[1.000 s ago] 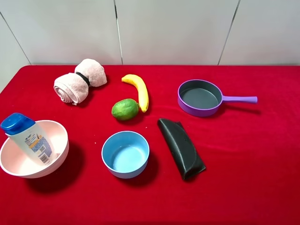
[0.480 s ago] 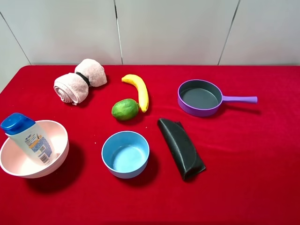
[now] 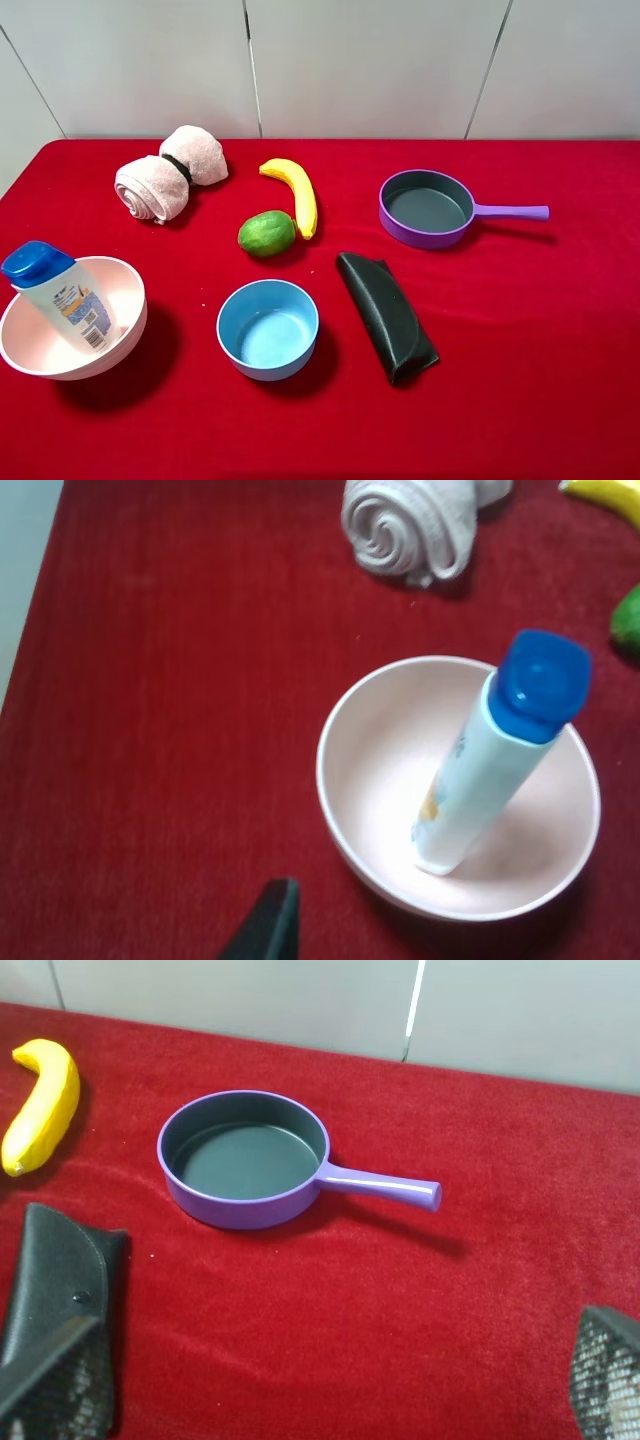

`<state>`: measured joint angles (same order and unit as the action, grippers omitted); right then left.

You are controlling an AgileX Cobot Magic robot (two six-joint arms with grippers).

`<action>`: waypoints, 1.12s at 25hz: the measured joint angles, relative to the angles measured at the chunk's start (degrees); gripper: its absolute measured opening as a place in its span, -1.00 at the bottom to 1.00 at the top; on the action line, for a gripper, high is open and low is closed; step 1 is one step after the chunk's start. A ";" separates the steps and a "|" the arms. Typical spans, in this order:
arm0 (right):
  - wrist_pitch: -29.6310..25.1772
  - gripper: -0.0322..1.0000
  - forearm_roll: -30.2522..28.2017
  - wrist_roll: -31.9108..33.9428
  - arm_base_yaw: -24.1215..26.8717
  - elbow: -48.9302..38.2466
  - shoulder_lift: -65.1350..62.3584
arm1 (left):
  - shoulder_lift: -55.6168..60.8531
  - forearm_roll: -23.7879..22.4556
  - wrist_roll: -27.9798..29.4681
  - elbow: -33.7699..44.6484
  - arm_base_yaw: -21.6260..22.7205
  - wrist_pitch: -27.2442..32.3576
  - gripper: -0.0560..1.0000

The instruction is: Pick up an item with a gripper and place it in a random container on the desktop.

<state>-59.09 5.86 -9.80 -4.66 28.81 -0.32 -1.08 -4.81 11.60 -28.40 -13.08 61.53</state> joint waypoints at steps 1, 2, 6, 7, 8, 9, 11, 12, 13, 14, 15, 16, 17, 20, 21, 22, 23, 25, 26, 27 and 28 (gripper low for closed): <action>0.00 0.41 0.00 0.00 0.00 0.00 0.00 | 0.69 0.48 -1.09 0.00 0.85 0.00 0.97; 0.00 0.41 0.00 0.00 0.00 0.00 0.00 | 1.13 1.05 -2.30 0.00 1.76 0.00 0.97; 0.00 0.41 0.00 0.00 0.00 0.00 0.00 | 1.42 2.21 -9.82 0.00 4.67 -0.12 0.97; 0.00 0.41 0.00 0.00 0.00 0.00 0.00 | 1.42 2.50 -11.02 0.07 5.24 -0.29 0.97; 0.00 0.41 0.00 0.00 0.00 0.00 0.00 | 1.42 2.76 -11.60 0.07 5.57 -0.36 0.97; 0.00 0.41 0.00 0.00 0.00 0.00 0.00 | 1.42 3.04 -12.22 0.07 5.83 -0.42 0.97; 0.00 0.41 0.00 0.00 0.00 0.00 0.00 | 1.42 3.36 -12.82 0.07 5.96 -0.42 0.97; 0.00 0.41 0.00 0.00 0.00 0.00 0.00 | 1.42 3.36 -12.96 0.07 5.96 -0.42 0.97; 0.00 0.41 0.00 0.00 0.00 0.00 0.00 | 1.42 3.36 -13.02 0.07 5.96 -0.42 0.97; 0.00 0.41 0.00 0.00 0.00 0.00 0.00 | 1.42 3.36 -13.03 0.07 5.96 -0.42 0.97; 0.00 0.41 0.00 0.00 0.00 0.00 0.00 | 1.42 3.36 -13.08 0.07 5.96 -0.42 0.97; 0.00 0.41 0.00 0.00 0.00 0.00 0.00 | 1.42 3.36 -13.08 0.07 5.96 -0.42 0.97; 0.00 0.41 0.00 0.00 0.00 0.00 0.00 | 1.42 3.36 -13.15 0.07 5.96 -0.42 0.97; 0.00 0.41 0.00 0.00 0.00 0.00 0.00 | 1.42 3.36 -13.15 0.07 5.96 -0.48 0.97; 0.00 0.41 0.00 0.00 0.00 0.00 0.00 | 1.42 3.36 -13.16 0.07 5.96 -0.48 0.97; 0.00 0.41 0.00 0.00 0.00 0.00 0.00 | 1.42 3.36 -13.16 0.07 5.96 -0.48 0.97; 0.00 0.41 0.00 0.00 0.00 0.00 0.00 | 1.42 3.36 -13.16 0.07 5.96 -0.48 0.97; 0.00 0.41 0.00 0.00 0.00 0.00 0.00 | 1.42 3.36 -13.21 0.07 5.96 -0.53 0.97; 0.00 0.41 0.00 0.00 0.00 0.00 0.00 | 1.42 3.36 -13.21 0.07 5.96 -0.53 0.97; 0.00 0.41 0.00 0.00 0.00 0.00 0.00 | 1.42 3.36 -13.21 0.07 5.96 -0.53 0.97; 0.00 0.41 0.00 0.00 0.00 0.00 0.00 | 1.42 3.36 -13.21 0.07 5.96 -0.53 0.97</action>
<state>-59.09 5.86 -9.80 -4.66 28.81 -0.32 0.34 -1.44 -1.61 -28.32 -7.12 61.00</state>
